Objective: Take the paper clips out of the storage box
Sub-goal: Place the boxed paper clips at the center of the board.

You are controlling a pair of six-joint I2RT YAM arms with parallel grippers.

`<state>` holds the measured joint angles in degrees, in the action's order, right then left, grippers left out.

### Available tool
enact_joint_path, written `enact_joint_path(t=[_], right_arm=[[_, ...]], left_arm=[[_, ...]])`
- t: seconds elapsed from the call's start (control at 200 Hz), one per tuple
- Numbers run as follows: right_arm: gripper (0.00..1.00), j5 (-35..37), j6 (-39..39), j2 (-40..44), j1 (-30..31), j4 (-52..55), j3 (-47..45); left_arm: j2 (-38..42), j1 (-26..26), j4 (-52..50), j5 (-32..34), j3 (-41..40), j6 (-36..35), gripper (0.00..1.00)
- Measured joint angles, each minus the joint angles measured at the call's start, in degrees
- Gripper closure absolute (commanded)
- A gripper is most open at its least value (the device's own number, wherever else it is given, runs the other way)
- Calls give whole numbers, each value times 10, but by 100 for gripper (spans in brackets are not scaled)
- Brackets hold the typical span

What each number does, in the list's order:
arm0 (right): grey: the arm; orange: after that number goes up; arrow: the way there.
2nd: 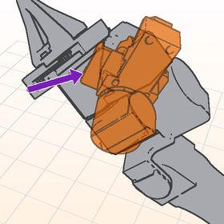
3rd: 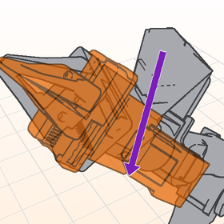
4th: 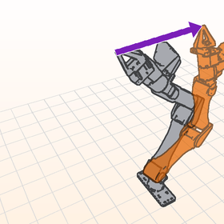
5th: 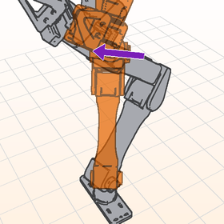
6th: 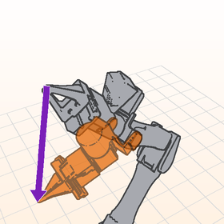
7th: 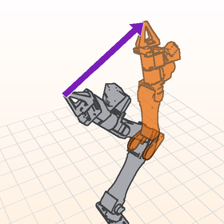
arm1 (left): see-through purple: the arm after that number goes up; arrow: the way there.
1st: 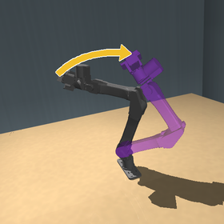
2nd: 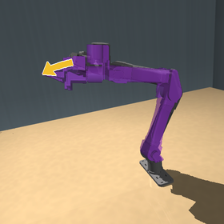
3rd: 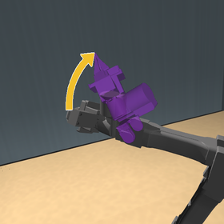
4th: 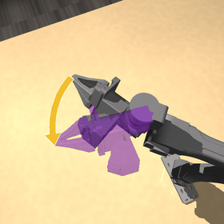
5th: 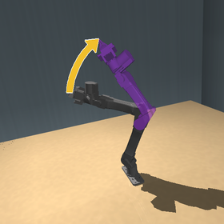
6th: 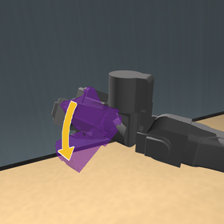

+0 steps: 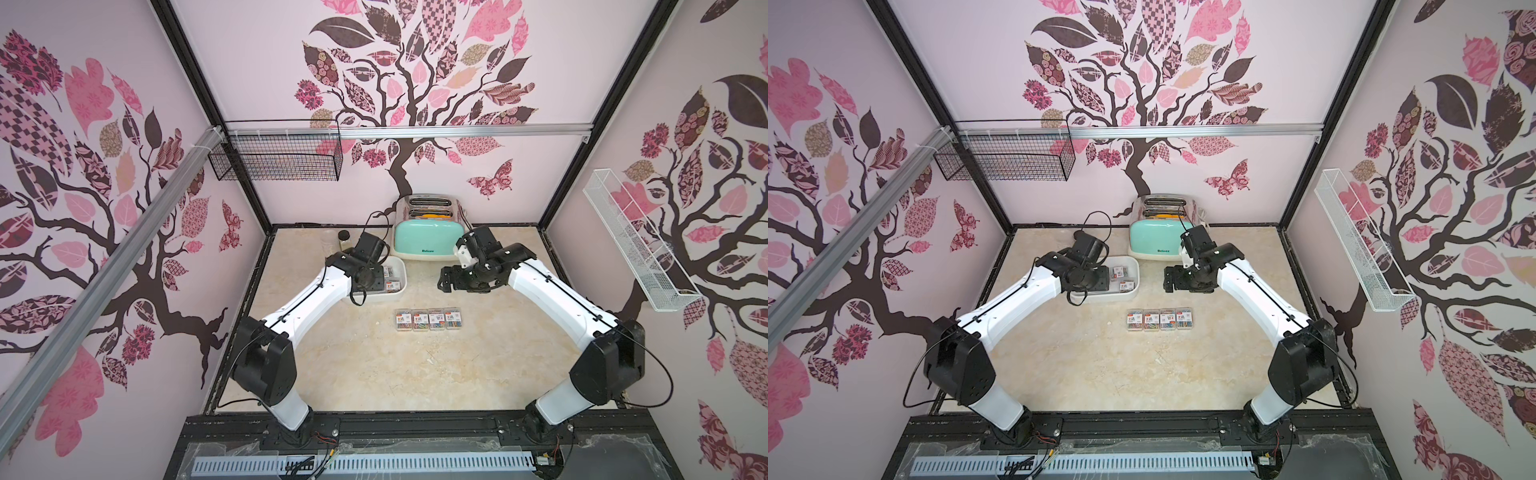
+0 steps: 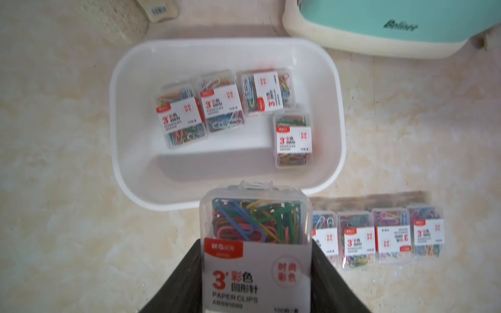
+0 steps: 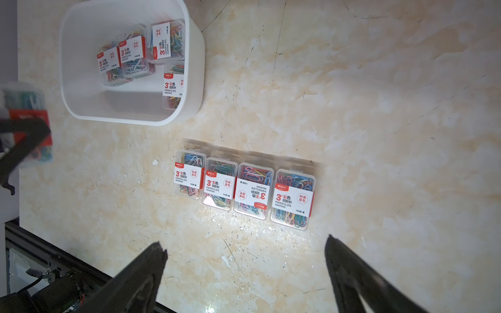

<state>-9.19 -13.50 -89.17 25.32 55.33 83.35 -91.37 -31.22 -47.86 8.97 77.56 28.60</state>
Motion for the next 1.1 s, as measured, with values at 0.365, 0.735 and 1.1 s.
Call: enact_joint_path(t=[0.365,0.735,1.1], right_arm=[[4,4,-29,36,0,-2,-56],[4,5,-59,56,0,-1,-92],[5,-15,-67,131,1,2,-127]], left_arm=[[81,-139,20,-10,-174,110,52],[-23,-237,123,-38,-217,153,51],[-91,-295,179,-10,-187,206,42]])
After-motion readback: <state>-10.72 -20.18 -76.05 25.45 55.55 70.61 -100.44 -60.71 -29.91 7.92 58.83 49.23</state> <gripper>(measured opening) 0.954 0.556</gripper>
